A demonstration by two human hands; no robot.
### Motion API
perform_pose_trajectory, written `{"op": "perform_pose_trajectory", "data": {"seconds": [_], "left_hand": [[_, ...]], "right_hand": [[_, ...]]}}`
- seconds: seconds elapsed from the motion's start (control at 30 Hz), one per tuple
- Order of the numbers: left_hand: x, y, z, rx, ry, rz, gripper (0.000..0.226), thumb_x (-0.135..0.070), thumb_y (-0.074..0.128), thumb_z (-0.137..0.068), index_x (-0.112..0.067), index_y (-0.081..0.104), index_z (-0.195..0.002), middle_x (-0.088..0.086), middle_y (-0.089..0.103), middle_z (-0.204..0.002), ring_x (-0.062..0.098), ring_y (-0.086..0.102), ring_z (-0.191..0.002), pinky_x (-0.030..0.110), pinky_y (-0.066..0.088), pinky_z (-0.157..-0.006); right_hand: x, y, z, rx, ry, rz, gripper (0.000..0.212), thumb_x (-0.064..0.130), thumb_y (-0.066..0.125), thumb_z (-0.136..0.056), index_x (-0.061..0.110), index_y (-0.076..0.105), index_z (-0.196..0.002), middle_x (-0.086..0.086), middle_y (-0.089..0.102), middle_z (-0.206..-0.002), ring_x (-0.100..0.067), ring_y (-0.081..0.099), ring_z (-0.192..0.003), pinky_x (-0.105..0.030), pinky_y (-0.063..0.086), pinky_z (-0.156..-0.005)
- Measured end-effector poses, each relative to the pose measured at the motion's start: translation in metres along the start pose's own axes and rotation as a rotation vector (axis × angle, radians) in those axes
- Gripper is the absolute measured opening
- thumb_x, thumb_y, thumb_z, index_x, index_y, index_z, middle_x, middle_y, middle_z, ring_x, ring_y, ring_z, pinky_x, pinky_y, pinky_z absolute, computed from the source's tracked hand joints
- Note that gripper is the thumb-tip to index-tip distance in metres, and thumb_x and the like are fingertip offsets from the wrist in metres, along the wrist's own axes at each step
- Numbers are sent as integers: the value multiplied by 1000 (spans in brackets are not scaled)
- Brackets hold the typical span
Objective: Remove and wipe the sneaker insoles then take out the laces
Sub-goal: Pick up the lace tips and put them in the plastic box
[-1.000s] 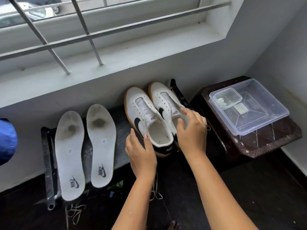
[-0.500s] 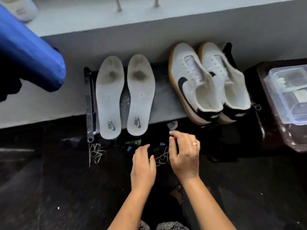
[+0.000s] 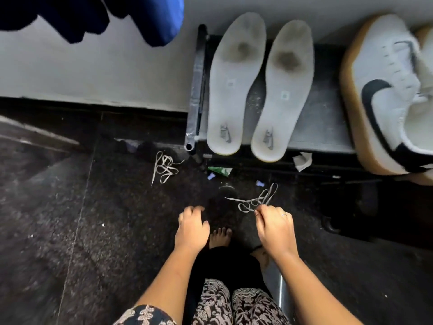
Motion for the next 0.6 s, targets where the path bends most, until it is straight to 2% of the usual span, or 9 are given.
{"op": "perform_pose_trajectory", "data": {"seconds": [0.1,0.2,0.3,0.4,0.6], "left_hand": [[14,5,-7,8,-32,29,42,-22,49,-93,-19,43,-135,4,37,-139,25,30,-132,37,35,-104],[20,13,-18,32,-39,44,43,-21,49,-93,-17,43,-136,6,36,-140,26,28,-133,38,35,-105],[22,24,-36,55,-8,35,44,-20,49,-93,-16,44,-136,8,37,-139,29,30,-132,36,34,-104],[19,37,-60,83,31,12,44,-21,49,-93,-16,44,-136,9,37,-140,29,31,-131,34,32,-106],[15,68,-123,135,131,-82,47,-22,50,-93,-15,43,-139,13,35,-143,32,26,-135,33,23,-110]], "right_hand": [[7,11,-9,27,-28,27,22,27,45,-84,17,62,-74,2,64,-64,-23,61,-61,-33,45,-56],[5,33,-19,127,-14,36,17,24,50,-82,18,65,-76,-2,68,-69,-27,64,-65,-35,47,-56],[-3,55,-25,222,-7,33,23,25,43,-83,20,65,-84,-2,70,-81,-29,65,-76,-38,50,-65],[-19,80,-30,298,42,52,18,22,45,-89,21,62,-92,-1,69,-92,-28,63,-89,-37,45,-75],[-66,140,-47,424,240,17,24,21,51,-83,24,57,-106,-4,67,-107,-29,61,-104,-39,46,-86]]}}
Point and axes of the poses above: each hand's wrist, its own z-axis away from the middle knuckle, its own y-axis out of the palm, x = y × z, the point moved 2 cm from there along -z, towards the middle knuckle
